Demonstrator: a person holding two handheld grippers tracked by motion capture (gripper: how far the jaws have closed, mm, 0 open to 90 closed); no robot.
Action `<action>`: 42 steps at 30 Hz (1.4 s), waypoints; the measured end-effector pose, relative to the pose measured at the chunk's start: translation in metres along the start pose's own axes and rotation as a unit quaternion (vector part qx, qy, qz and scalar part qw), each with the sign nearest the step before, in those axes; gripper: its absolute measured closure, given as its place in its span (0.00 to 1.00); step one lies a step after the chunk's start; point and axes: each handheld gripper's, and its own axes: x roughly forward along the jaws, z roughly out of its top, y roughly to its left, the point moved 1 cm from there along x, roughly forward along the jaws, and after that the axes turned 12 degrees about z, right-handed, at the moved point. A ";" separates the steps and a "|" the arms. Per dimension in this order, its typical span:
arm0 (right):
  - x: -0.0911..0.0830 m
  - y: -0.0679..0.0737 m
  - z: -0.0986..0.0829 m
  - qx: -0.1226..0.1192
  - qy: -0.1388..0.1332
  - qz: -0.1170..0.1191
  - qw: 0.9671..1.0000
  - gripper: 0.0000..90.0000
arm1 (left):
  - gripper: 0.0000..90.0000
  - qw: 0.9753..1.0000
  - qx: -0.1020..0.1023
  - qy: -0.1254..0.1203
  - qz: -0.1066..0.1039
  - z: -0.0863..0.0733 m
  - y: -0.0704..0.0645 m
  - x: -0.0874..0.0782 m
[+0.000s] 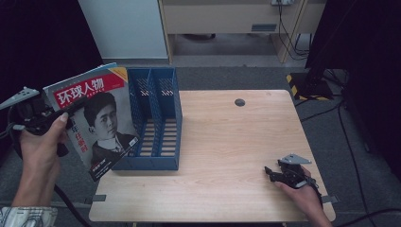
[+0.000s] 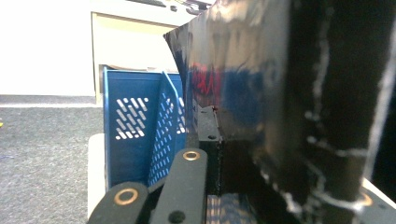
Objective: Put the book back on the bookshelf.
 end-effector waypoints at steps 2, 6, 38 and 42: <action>0.000 0.000 0.000 0.000 0.000 0.000 1.000 0.38 | 0.96 1.000 0.001 0.000 0.001 0.000 0.001 -0.001; 0.000 0.000 0.000 0.000 0.000 0.000 1.000 0.38 | 0.96 1.000 0.006 -0.002 0.006 0.001 0.006 -0.006; 0.000 0.000 0.000 0.001 0.000 0.000 1.000 0.38 | 0.96 0.999 -0.008 -0.018 0.045 0.010 0.039 0.036; 0.000 0.000 0.000 0.002 -0.001 -0.001 1.000 0.38 | 0.96 0.998 -0.012 -0.022 0.050 0.009 0.043 0.042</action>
